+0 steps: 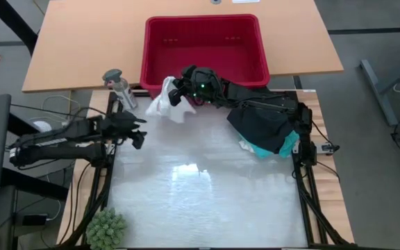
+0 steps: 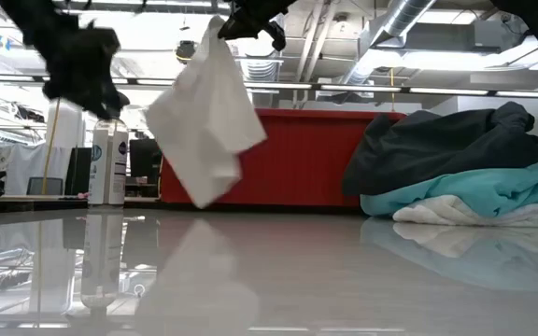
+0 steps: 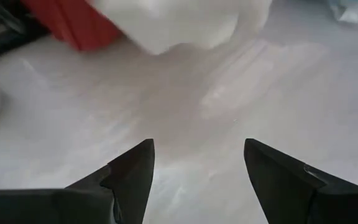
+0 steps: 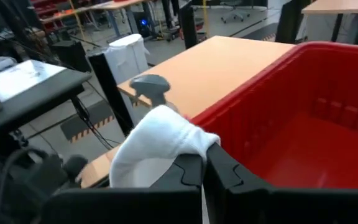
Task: Fold Laundry from Bin
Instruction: Fold the white underwear
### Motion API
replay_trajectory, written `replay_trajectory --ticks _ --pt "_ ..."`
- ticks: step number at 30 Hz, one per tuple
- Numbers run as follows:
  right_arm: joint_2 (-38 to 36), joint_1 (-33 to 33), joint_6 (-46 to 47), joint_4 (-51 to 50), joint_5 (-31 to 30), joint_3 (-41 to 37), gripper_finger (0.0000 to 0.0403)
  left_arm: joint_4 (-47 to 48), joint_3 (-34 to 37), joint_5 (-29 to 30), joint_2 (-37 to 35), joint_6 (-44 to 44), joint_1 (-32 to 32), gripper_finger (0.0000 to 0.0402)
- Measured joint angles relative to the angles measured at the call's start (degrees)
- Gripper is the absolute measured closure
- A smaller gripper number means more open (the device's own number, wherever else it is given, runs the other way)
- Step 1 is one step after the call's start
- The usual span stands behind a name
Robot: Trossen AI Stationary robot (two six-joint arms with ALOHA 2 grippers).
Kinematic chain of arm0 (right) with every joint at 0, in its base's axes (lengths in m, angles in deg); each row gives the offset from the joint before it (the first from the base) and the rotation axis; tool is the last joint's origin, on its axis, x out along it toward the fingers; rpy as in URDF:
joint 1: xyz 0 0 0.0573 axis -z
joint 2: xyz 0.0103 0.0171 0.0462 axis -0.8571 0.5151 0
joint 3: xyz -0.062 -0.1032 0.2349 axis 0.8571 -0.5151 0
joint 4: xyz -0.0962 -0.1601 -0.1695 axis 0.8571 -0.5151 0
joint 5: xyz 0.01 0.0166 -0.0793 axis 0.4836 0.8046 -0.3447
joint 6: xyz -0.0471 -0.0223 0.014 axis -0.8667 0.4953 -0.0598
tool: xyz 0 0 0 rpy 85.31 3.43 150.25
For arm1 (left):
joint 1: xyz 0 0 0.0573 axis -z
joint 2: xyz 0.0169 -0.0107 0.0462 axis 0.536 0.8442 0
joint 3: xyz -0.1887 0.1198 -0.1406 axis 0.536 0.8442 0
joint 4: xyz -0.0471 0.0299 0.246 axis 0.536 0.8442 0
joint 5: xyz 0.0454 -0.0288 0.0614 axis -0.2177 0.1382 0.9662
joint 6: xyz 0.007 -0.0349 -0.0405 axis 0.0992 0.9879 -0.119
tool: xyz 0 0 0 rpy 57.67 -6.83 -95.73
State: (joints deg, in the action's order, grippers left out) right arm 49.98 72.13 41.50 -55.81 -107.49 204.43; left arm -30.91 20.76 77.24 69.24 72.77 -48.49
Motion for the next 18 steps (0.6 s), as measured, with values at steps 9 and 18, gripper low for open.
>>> replay_trajectory --ticks 9,18 --pt "-2.1 1.3 -0.7 -1.6 0.0 0.0 0.0382 -25.1 14.0 3.8 -3.2 -4.5 2.7 0.0165" --pt "-4.5 2.9 -2.1 -1.9 0.2 0.0 0.0382 -32.9 10.7 22.8 -3.1 -35.8 5.0 0.0164"
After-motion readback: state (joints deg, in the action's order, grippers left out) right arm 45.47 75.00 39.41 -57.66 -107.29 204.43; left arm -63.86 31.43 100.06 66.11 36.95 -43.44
